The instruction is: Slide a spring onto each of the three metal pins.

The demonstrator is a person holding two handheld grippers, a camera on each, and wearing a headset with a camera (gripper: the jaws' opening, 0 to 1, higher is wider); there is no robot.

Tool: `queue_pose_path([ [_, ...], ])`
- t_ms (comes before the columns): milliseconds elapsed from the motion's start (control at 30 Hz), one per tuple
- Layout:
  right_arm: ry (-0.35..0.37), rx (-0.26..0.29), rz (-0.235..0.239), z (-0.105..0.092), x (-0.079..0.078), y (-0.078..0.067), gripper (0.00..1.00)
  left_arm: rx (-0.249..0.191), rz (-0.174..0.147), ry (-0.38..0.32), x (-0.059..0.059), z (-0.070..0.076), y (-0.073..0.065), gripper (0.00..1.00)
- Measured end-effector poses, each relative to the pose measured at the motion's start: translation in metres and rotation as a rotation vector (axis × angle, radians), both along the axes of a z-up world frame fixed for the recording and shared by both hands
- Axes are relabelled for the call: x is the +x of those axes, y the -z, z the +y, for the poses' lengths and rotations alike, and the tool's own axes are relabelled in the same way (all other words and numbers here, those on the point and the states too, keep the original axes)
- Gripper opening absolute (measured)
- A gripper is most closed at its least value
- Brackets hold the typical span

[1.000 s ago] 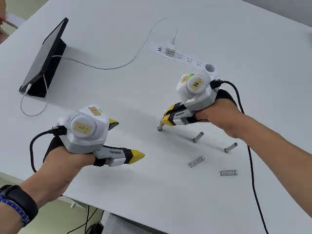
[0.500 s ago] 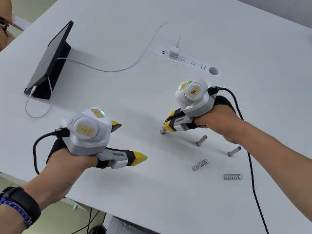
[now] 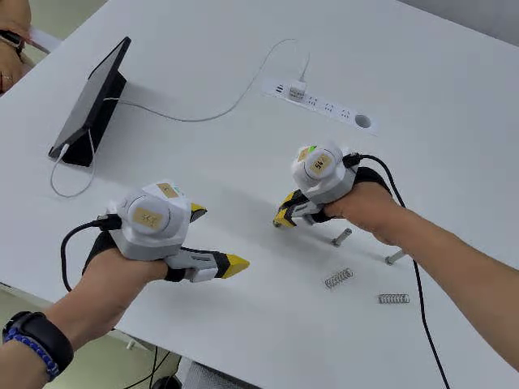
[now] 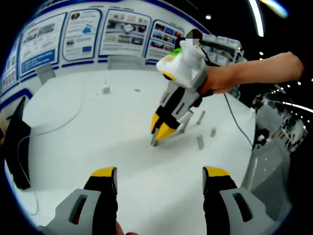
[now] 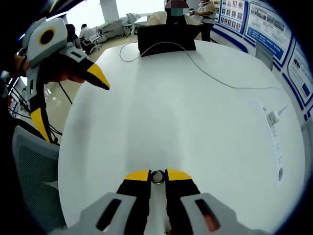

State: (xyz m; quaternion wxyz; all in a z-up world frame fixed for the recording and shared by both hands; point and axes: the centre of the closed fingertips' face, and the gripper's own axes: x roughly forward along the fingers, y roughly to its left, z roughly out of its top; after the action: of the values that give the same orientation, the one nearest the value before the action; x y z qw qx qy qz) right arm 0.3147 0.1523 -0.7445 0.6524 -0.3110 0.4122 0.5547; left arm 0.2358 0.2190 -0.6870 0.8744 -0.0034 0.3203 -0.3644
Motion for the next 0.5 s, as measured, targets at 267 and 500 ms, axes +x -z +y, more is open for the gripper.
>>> queue_pose_path([
  [267, -0.001, -0.003, 0.001, 0.0005, 0.0000, 0.0042, 0.13, 0.000, 0.000, -0.004, 0.0004, 0.0010, -0.0005, 0.72],
  [500, -0.017, -0.017, 0.006, -0.0012, -0.0041, 0.0056, 0.19, -0.001, 0.001, -0.003, -0.0005, 0.0006, -0.0007, 0.72],
])
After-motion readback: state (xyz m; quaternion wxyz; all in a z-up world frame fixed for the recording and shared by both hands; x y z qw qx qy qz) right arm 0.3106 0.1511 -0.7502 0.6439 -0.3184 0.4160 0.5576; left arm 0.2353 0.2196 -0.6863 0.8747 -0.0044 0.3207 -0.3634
